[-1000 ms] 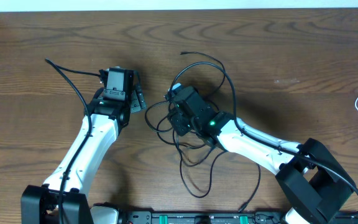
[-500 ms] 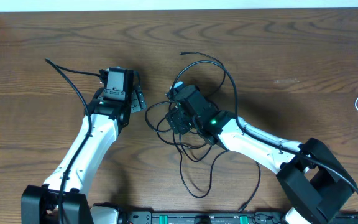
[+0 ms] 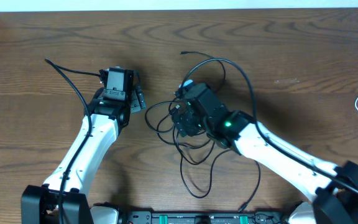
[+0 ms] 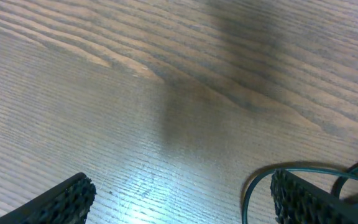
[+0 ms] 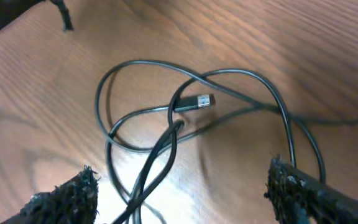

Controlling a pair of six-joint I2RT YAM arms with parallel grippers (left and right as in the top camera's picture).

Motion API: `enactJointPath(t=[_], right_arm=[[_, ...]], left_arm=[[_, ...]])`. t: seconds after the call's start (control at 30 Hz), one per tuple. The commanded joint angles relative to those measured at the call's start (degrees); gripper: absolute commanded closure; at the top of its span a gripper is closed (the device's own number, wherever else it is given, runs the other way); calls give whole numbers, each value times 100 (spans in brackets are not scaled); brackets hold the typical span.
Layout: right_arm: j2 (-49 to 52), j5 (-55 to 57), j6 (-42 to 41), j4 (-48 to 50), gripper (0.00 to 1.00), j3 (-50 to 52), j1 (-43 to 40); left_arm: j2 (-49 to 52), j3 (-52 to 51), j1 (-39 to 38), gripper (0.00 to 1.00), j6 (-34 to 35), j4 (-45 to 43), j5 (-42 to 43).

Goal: Untangle cables

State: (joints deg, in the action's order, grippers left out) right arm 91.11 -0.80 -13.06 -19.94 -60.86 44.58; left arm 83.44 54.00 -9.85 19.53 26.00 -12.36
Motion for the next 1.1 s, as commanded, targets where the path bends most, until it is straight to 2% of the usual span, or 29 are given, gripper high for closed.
enactJointPath(t=[0.0, 0.23, 0.67, 0.77, 0.97, 1.07], right_arm=[[-323, -9, -492, -352, 16, 11, -33], [-334, -802, -1222, -968, 18, 15, 44], [-138, -817, -1515, -688, 12, 20, 317], [37, -824, -1711, -640, 18, 20, 317], [463, -1178, -1825, -278, 22, 20, 389], [575, -1174, -1867, -208, 34, 20, 468]], left_arm=[[-87, 61, 17, 9, 52, 35, -74], [-87, 61, 17, 9, 52, 35, -74], [-87, 61, 17, 9, 52, 35, -74], [-87, 61, 17, 9, 52, 35, -74], [-87, 61, 17, 9, 52, 35, -74], [-87, 61, 17, 9, 52, 35, -74]])
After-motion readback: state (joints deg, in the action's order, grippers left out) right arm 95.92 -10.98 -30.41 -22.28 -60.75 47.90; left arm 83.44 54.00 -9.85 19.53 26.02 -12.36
